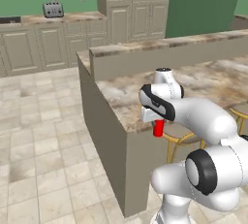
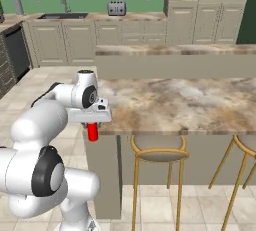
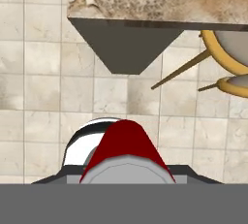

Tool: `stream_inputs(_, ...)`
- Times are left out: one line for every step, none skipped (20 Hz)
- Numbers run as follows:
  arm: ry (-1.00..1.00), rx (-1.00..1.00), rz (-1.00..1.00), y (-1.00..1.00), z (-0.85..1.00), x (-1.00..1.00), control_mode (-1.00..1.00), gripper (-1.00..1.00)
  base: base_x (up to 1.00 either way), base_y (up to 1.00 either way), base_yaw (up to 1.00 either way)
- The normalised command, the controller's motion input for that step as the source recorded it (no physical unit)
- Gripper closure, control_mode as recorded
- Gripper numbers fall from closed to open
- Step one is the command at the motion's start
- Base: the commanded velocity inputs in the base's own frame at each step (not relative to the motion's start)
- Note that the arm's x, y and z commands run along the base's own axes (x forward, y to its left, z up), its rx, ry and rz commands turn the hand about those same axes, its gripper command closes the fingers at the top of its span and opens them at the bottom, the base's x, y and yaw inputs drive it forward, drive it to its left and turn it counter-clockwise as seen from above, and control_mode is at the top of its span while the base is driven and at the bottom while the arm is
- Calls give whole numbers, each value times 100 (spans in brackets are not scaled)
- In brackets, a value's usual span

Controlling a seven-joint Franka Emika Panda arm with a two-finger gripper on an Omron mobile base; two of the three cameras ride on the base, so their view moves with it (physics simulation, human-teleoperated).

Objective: Four empty soda cans are scattered around the kitchen. Gather all the cans and cluster them next to the stove for recycling.

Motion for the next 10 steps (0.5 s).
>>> stream_inputs(0,0,0,0,0,0,100,100,-3,74,0)
stream_inputs(0,0,0,0,0,0,100,100,-2,75,0)
stream_inputs(0,0,0,0,0,0,100,100,0,75,0)
stream_inputs(0,0,0,0,0,0,100,100,0,75,-1)
stream_inputs(0,0,0,0,0,0,100,100,0,75,-1)
stream_inputs(0,0,0,0,0,0,100,100,0,74,-2)
stream_inputs(0,0,0,0,0,0,100,100,0,74,-2)
stream_inputs(0,0,0,0,0,0,100,100,0,74,-3)
stream_inputs(0,0,0,0,0,0,100,100,0,74,-3)
stream_inputs(0,0,0,0,0,0,100,100,0,74,-3)
